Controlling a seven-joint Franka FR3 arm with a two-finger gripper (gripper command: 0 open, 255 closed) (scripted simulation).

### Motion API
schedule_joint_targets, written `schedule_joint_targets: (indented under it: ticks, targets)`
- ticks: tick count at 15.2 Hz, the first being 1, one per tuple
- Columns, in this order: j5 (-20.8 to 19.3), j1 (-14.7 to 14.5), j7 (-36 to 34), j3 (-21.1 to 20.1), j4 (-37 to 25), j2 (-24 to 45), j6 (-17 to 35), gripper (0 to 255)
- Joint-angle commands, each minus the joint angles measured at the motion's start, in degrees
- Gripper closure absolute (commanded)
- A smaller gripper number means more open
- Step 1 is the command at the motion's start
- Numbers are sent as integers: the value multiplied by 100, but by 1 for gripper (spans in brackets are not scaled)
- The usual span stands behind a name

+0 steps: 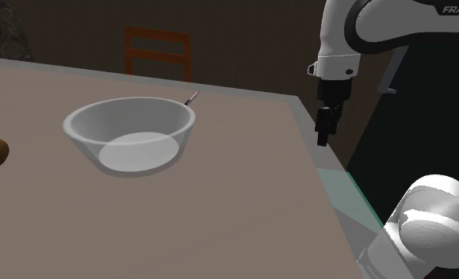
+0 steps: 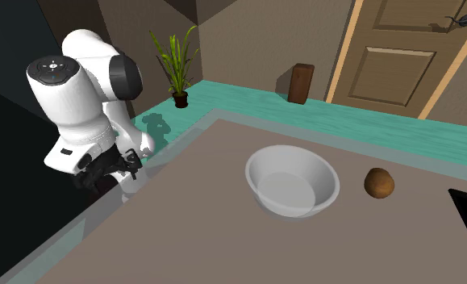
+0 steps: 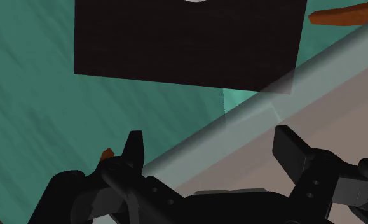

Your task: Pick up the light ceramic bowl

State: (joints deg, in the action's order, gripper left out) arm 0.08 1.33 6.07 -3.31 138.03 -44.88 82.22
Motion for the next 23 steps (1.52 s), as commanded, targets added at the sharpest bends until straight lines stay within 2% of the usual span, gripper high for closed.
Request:
schedule_joint_targets:
  ticks: [1,12,17,23]
  targets:
    - [0,0,0,0,0,0,0,0]
    - [1247,-290,-1172,-738,-984,1236,832,0]
    - [1612,-372,-1653,-1034,-1624,1882,1191,0]
    - [1869,-449,-2227,-1362,-2556,2716,1569,0]
